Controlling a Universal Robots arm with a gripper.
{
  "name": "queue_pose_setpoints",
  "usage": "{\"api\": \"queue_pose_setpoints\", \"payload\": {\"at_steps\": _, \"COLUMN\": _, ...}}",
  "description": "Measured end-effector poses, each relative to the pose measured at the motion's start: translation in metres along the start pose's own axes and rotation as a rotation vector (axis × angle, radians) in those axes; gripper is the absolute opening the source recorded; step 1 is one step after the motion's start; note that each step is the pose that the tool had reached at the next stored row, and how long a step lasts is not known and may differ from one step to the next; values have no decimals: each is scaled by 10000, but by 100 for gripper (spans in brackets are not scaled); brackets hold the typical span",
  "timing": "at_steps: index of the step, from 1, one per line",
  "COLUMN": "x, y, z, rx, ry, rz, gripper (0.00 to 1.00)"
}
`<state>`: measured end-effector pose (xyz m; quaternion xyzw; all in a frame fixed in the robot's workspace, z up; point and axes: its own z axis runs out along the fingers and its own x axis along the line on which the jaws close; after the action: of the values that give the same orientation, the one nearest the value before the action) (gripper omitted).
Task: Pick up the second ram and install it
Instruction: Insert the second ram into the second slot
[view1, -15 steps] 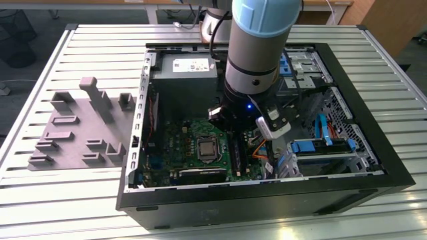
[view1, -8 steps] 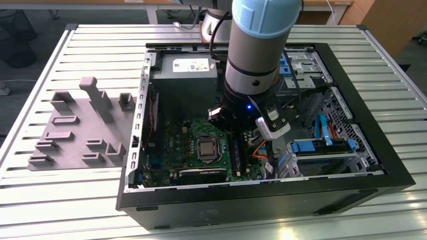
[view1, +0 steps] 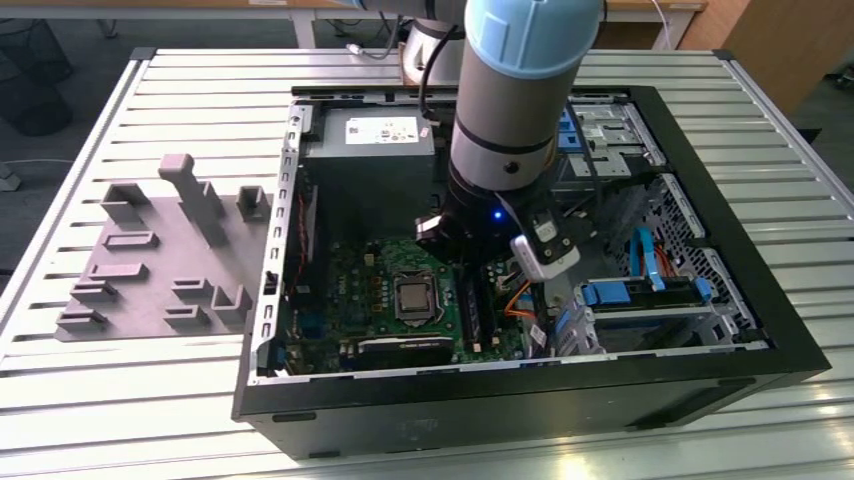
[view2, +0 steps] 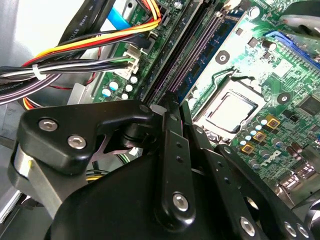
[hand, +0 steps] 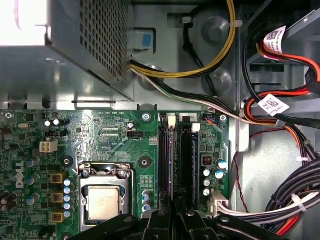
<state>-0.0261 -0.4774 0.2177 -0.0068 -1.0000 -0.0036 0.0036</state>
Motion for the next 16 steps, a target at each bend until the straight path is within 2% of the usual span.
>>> {"api": "queue_pose_setpoints", "payload": {"at_steps": 12, "x": 3, "y": 1, "z": -23, "rx": -20, "ry": 14, "rz": 0, "gripper": 14}}
{"api": "queue_pose_setpoints", "payload": {"at_steps": 16, "x": 4, "y": 0, "z": -24, "rx": -54, "ry": 14, "rz": 1, "gripper": 14}}
